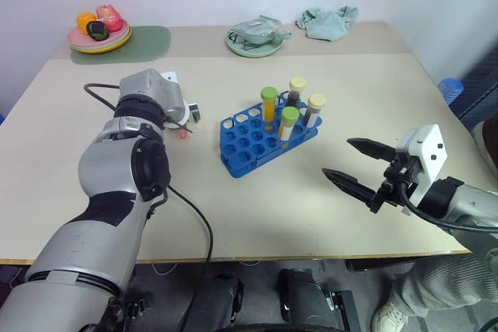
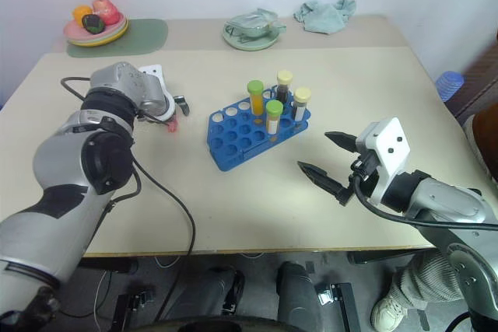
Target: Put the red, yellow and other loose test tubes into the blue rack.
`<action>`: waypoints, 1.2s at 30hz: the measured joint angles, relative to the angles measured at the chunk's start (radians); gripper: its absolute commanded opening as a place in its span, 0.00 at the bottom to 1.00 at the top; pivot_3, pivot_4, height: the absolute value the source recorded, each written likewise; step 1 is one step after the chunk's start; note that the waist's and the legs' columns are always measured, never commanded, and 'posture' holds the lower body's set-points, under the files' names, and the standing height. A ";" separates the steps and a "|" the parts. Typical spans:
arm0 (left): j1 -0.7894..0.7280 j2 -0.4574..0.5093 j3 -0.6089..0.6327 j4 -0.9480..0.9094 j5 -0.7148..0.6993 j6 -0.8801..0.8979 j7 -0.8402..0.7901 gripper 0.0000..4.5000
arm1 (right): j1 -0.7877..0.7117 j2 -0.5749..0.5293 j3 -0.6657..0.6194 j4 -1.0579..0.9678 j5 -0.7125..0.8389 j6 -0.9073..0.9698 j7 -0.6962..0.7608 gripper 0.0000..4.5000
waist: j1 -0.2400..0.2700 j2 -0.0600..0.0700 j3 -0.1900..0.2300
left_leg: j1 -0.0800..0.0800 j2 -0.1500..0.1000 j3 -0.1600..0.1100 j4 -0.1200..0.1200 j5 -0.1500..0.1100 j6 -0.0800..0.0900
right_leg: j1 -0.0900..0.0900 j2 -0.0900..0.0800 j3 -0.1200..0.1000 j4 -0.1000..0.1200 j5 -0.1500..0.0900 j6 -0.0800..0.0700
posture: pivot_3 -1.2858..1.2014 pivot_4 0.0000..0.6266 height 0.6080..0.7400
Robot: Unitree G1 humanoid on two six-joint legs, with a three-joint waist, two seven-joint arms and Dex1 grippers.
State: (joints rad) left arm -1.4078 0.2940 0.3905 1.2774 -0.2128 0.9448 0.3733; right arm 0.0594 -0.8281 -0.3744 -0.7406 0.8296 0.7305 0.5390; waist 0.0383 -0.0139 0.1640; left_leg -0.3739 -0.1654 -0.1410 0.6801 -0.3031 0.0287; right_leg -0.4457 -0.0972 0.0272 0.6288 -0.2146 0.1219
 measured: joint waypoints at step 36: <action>0.402 0.259 -0.343 -0.889 -0.360 0.661 -0.321 0.36 | 0.034 0.017 0.013 0.033 -0.060 -0.042 0.060 0.94 | -0.020 0.000 0.000 | 0.000 0.000 0.000 0.001 -0.001 0.000 | -0.001 0.000 0.001 0.002 0.000 0.000 | 0.52 0.24 1.00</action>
State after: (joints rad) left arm -1.0060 0.5531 0.0479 0.3888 -0.5731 1.6062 0.0526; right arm 0.0933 -0.8109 -0.3617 -0.7073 0.7695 0.6887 0.5993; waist 0.0184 -0.0136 0.1639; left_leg -0.3734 -0.1652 -0.1411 0.6812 -0.3042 0.0286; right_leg -0.4465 -0.0970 0.0277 0.6310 -0.2147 0.1217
